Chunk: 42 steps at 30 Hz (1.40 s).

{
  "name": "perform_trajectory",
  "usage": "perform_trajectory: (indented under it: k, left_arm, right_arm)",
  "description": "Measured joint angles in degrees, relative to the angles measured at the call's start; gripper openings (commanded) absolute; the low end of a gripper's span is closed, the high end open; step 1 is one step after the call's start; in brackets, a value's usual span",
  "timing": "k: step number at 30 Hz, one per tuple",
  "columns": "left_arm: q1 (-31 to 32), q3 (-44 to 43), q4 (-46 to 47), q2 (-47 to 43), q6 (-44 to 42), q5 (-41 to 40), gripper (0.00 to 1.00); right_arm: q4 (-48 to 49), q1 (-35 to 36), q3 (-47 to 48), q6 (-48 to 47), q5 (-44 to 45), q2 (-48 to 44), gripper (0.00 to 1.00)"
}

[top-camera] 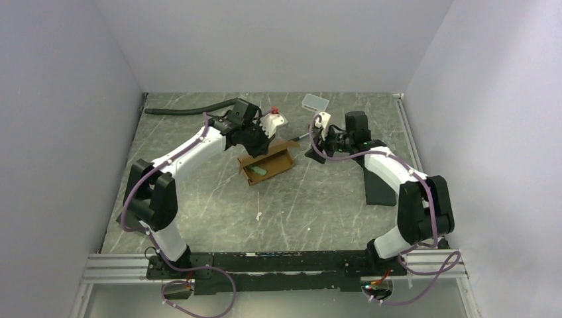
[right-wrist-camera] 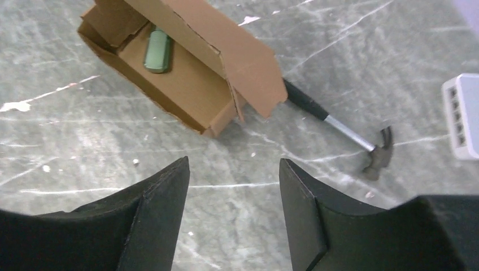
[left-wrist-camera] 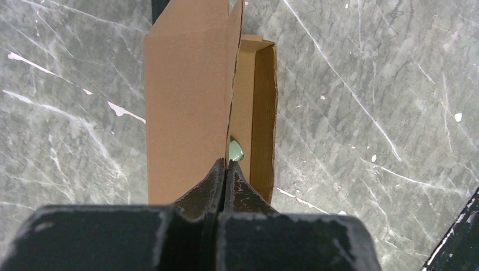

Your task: Fold the paper box

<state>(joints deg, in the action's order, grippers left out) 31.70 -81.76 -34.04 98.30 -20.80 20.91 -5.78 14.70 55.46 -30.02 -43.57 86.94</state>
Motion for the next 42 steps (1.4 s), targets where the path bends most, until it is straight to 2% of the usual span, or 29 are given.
perform_trajectory:
  k: [7, 14, 23, 38, 40, 42]
  left_arm:
    - [-1.4, 0.0, -0.59, -0.24, 2.86, 1.79, 0.0]
    - [-6.12, 0.02, -0.55, -1.75, 5.92, 6.62, 0.0]
    - [-9.75, 0.33, -0.63, -2.32, 7.26, 12.28, 0.0]
    - [-12.79, 0.35, -0.96, -1.9, 8.02, 18.21, 0.0]
    - [-13.05, 0.35, -0.98, -1.7, 8.02, 18.84, 0.0]
    - [-13.25, 0.35, -0.98, -1.57, 8.02, 19.34, 0.0]
  right_arm:
    - [6.58, -0.13, -0.33, -8.7, -2.08, 3.82, 0.68]
    - [7.45, 0.0, 0.76, -15.76, -5.64, 11.1, 0.69]
    - [12.55, 0.07, 3.93, -16.13, -7.82, 14.84, 0.67]
    - [9.7, 2.6, 16.68, -17.22, -9.75, 23.47, 0.5]
    - [8.46, 3.08, 18.03, -17.88, -9.77, 24.48, 0.46]
    - [7.34, 3.56, 19.15, -18.49, -10.08, 25.27, 0.38]
